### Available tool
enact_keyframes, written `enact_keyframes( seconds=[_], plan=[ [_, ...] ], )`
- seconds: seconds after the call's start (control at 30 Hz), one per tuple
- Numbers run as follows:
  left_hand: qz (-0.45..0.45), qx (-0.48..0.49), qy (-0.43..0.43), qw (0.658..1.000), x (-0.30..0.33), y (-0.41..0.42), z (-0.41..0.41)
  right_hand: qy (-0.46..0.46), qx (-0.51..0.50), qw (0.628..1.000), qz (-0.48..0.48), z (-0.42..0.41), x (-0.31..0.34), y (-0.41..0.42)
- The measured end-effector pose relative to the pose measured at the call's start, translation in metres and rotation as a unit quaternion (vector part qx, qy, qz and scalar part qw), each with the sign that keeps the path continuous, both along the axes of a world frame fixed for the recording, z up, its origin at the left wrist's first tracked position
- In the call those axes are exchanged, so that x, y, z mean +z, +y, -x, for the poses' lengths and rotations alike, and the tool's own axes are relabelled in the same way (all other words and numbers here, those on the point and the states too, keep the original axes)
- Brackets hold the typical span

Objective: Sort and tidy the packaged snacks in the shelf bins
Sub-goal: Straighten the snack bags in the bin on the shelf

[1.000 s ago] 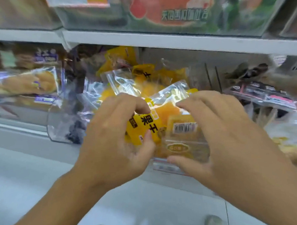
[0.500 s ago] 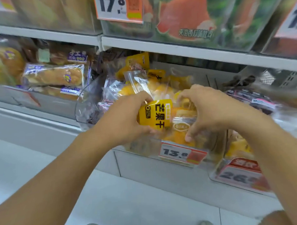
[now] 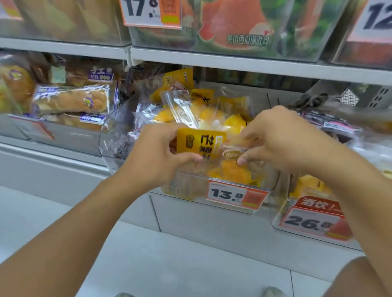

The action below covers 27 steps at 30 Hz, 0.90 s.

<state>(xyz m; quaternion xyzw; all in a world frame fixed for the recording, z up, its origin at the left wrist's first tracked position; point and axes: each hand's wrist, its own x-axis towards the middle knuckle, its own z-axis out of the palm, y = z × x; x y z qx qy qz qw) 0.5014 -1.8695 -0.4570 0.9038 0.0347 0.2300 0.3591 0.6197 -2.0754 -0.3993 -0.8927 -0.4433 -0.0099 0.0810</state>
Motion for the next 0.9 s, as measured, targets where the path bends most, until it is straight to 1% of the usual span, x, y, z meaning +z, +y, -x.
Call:
enact_keyframes(
  seconds=[0.1, 0.17, 0.23, 0.3, 0.33, 0.37, 0.4, 0.47, 0.53, 0.63, 0.7, 0.83, 0.87, 0.9],
  plan=[
    [0.050, 0.008, -0.119, 0.992, 0.015, -0.004, -0.003, 0.005, -0.003, 0.991, -0.131, -0.001, 0.005, -0.007],
    [0.084, -0.009, -0.156, 0.984, 0.023, -0.012, -0.007, 0.016, 0.004, 0.979, -0.201, 0.003, 0.007, -0.009],
    [0.101, -0.029, -0.170, 0.980, 0.026, -0.021, -0.007, 0.025, 0.020, 0.970, -0.240, 0.005, 0.006, -0.012],
    [0.084, -0.029, -0.204, 0.975, 0.033, -0.030, -0.005, 0.044, 0.054, 0.952, -0.297, 0.008, 0.010, -0.018],
    [0.071, -0.028, -0.241, 0.968, 0.040, -0.037, -0.004, 0.050, 0.077, 0.938, -0.335, 0.010, 0.015, -0.024],
    [0.055, -0.030, -0.288, 0.956, 0.048, -0.045, -0.003, 0.035, 0.097, 0.924, -0.368, 0.014, 0.023, -0.031],
    [0.036, -0.037, -0.335, 0.941, 0.056, -0.054, -0.004, -0.003, 0.107, 0.916, -0.386, 0.016, 0.030, -0.040],
    [0.001, -0.053, -0.396, 0.917, 0.067, -0.076, -0.010, -0.091, 0.108, 0.909, -0.392, 0.019, 0.044, -0.067],
    [-0.031, -0.070, -0.413, 0.907, 0.069, -0.101, -0.022, -0.150, 0.083, 0.908, -0.383, 0.019, 0.052, -0.101],
    [-0.094, -0.107, -0.400, 0.905, 0.061, -0.143, -0.048, -0.202, 0.012, 0.907, -0.370, 0.010, 0.040, -0.158],
    [-0.115, -0.142, -0.393, 0.901, 0.054, -0.168, -0.064, -0.246, -0.033, 0.897, -0.365, 0.003, 0.026, -0.192],
    [-0.126, -0.202, -0.414, 0.879, 0.059, -0.215, -0.091, -0.326, -0.051, 0.867, -0.372, -0.010, 0.009, -0.245],
    [-0.122, -0.217, -0.409, 0.878, 0.059, -0.225, -0.099, -0.330, -0.054, 0.866, -0.371, -0.016, 0.006, -0.256],
    [-0.118, -0.235, -0.388, 0.883, 0.057, -0.233, -0.108, -0.320, -0.060, 0.873, -0.363, -0.022, 0.002, -0.266]
  ],
)
